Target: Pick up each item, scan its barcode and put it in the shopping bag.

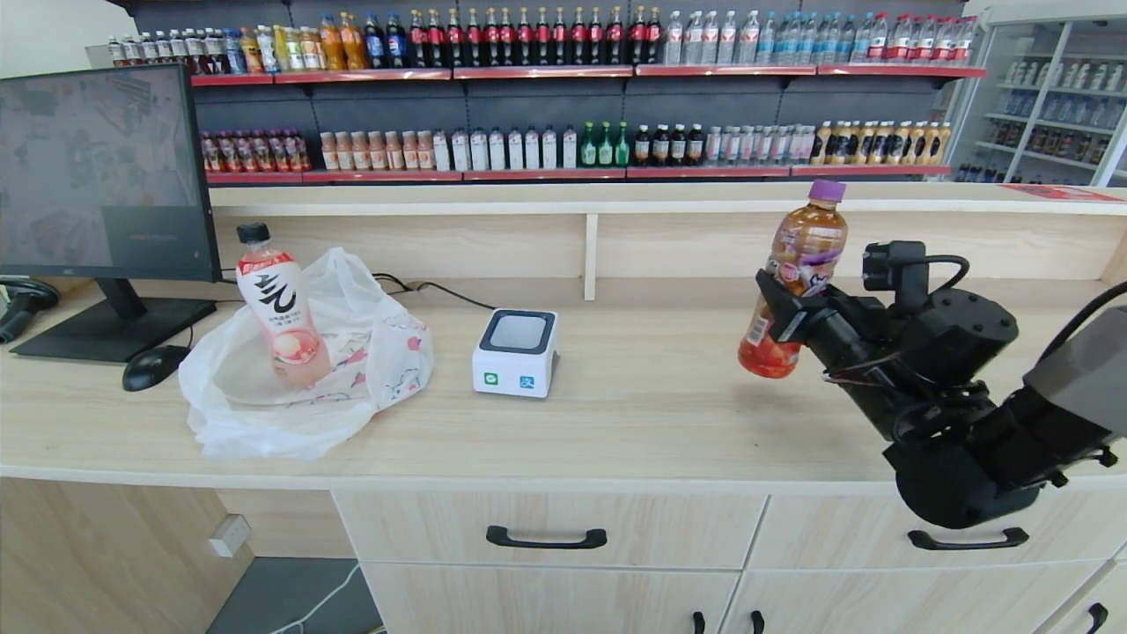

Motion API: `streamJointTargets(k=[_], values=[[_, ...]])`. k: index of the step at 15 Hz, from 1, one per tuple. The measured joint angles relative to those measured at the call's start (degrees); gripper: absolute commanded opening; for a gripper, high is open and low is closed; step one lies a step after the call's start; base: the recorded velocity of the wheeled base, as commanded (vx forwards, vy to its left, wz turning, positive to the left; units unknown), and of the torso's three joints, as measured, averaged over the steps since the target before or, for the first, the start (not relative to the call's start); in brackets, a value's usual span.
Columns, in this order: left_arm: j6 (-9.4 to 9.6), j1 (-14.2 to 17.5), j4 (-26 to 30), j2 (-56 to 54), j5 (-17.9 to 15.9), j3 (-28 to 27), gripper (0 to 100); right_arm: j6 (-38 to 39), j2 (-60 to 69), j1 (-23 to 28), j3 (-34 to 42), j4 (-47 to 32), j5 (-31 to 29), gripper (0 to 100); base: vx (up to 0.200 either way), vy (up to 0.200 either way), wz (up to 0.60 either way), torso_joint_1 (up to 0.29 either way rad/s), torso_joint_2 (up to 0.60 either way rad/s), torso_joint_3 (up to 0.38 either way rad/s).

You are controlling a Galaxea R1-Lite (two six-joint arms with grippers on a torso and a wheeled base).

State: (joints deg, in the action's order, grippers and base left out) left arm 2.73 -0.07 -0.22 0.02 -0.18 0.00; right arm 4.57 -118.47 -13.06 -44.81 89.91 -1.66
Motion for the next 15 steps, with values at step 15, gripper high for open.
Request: streamJointTargets(k=[15], values=[[-1.17, 0.1, 0.2, 0.0, 0.0, 0.0, 0, 0.4, 32.5, -17.0, 32.9, 0.1, 0.9, 0, 0.0, 0.0, 0.0, 0.0, 0.0, 0.0]])
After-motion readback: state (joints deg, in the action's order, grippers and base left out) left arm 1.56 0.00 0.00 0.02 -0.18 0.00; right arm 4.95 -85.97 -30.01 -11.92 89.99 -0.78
